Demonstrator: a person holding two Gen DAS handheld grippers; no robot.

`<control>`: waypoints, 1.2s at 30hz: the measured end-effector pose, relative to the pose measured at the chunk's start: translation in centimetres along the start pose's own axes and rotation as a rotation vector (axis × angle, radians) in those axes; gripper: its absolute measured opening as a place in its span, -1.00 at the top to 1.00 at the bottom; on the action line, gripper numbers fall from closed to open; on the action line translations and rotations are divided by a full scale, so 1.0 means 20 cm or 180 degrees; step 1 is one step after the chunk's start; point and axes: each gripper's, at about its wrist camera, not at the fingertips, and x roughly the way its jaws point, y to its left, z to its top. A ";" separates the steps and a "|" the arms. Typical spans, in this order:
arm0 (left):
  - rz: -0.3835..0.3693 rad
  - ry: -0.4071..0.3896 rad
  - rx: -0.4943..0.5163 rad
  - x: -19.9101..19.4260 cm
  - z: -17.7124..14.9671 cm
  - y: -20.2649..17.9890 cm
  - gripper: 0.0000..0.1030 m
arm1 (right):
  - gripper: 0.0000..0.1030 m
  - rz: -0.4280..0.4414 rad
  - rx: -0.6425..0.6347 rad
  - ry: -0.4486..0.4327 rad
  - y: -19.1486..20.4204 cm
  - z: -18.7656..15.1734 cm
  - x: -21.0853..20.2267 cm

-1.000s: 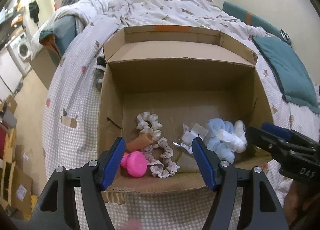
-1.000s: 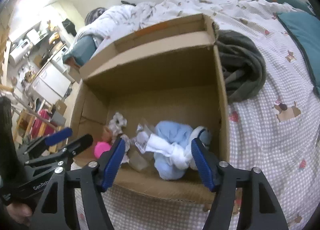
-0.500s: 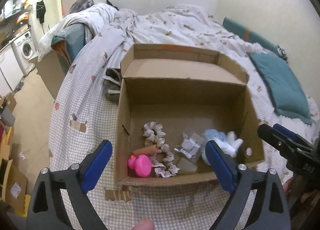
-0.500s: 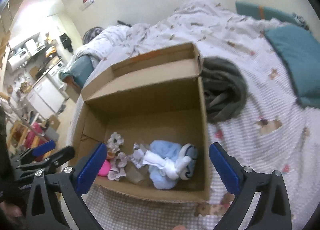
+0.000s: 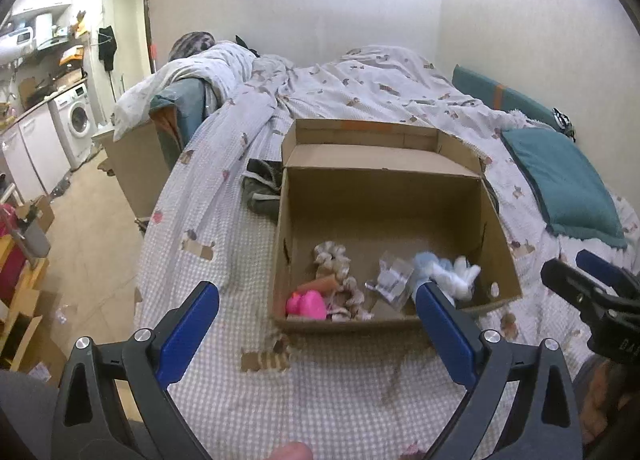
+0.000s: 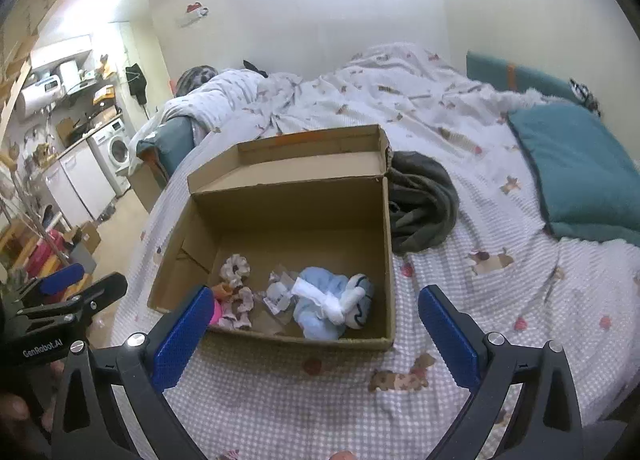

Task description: Organize soft objects

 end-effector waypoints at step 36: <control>-0.0160 0.0052 -0.0244 0.03 -0.10 0.05 -0.92 | -1.00 -0.0230 -0.0155 0.0057 0.07 -0.10 0.08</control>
